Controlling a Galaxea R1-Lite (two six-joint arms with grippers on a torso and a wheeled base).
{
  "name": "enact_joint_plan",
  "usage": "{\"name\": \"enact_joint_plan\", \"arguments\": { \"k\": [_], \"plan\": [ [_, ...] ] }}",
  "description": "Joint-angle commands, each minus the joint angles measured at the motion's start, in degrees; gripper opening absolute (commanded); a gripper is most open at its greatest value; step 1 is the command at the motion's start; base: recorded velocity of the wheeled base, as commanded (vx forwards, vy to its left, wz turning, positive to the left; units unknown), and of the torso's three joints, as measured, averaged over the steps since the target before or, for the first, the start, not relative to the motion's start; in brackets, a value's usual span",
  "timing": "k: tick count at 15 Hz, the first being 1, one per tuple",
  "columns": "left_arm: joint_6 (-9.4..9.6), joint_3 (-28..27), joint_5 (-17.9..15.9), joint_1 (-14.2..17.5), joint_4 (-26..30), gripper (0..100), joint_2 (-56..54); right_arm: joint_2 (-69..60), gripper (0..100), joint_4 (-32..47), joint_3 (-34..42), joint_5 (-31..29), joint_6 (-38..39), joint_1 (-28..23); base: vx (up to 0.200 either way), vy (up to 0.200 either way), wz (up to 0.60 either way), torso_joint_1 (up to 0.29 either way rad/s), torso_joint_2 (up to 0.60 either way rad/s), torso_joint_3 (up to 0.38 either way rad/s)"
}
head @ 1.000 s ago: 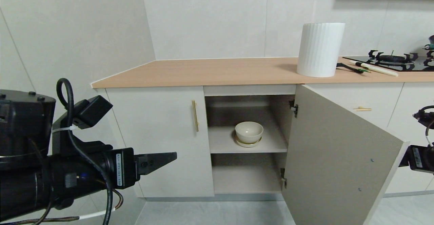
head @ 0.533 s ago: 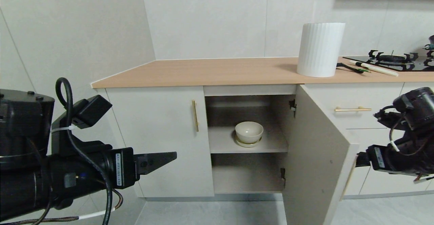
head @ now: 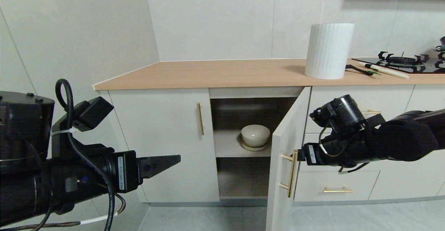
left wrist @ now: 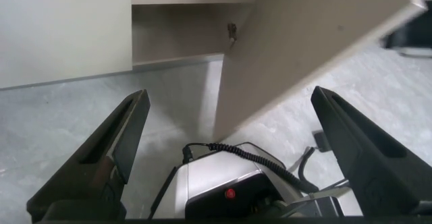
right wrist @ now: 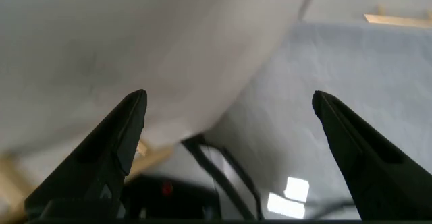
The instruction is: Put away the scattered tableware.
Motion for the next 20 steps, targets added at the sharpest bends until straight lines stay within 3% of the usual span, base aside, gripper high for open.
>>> {"name": "enact_joint_plan", "arguments": {
  "k": [1,7,14,20],
  "plan": [
    [-0.03,0.02,0.01,-0.02,-0.04,100,0.01,5.95,100,-1.7,-3.17,0.0,1.0,0.81,0.0,0.0,0.0,0.0,0.0,0.0],
    [0.06,-0.07,0.09,-0.02,-0.04,100,0.01,10.61,100,-11.45,-4.14,-0.08,6.19,0.81,0.0,0.0,0.0,0.0,0.0,0.0],
    [0.06,0.19,-0.08,-0.02,0.14,100,0.01,14.48,100,-15.41,-5.2,-0.61,9.61,0.72,0.0,0.0,0.0,0.0,0.0,0.0],
    [-0.03,0.11,-0.17,0.6,0.14,100,0.28,16.5,100,-17.6,-6.51,-0.61,13.22,1.25,0.2,0.0,0.0,0.003,0.0,0.002]
  ]
}}
